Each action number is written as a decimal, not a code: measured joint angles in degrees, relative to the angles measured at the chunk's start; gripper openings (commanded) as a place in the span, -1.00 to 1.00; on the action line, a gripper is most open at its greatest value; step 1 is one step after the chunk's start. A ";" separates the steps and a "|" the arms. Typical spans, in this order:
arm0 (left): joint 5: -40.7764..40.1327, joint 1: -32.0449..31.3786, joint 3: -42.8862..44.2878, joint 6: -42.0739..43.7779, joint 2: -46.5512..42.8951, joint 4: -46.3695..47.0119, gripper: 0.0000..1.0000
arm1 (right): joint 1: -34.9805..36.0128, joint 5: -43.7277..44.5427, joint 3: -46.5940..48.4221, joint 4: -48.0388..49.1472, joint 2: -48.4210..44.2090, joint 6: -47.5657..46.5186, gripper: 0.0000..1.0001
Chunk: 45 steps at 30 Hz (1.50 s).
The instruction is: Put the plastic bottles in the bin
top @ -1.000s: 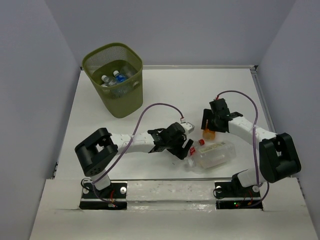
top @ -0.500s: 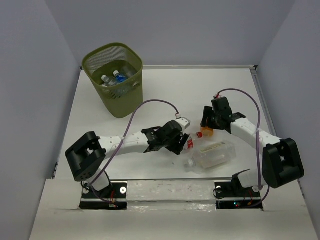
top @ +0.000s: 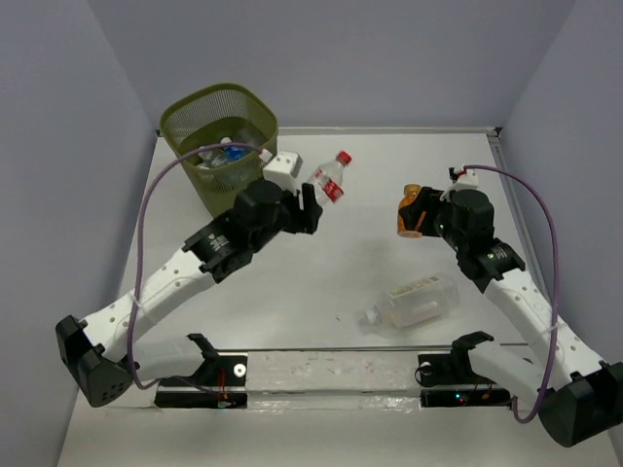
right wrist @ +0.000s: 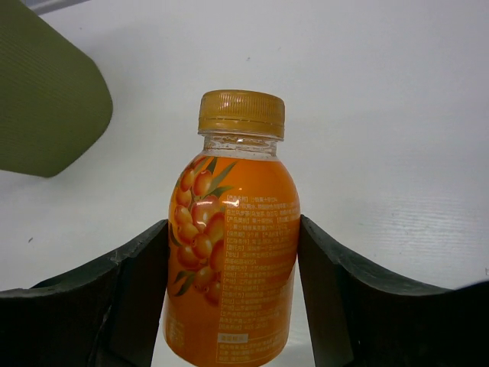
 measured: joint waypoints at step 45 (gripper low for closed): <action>6.49 34.29 -5.60 -1.33 -36.13 -0.59 0.98 | 25.22 -12.66 99.21 16.59 76.76 -0.63 0.88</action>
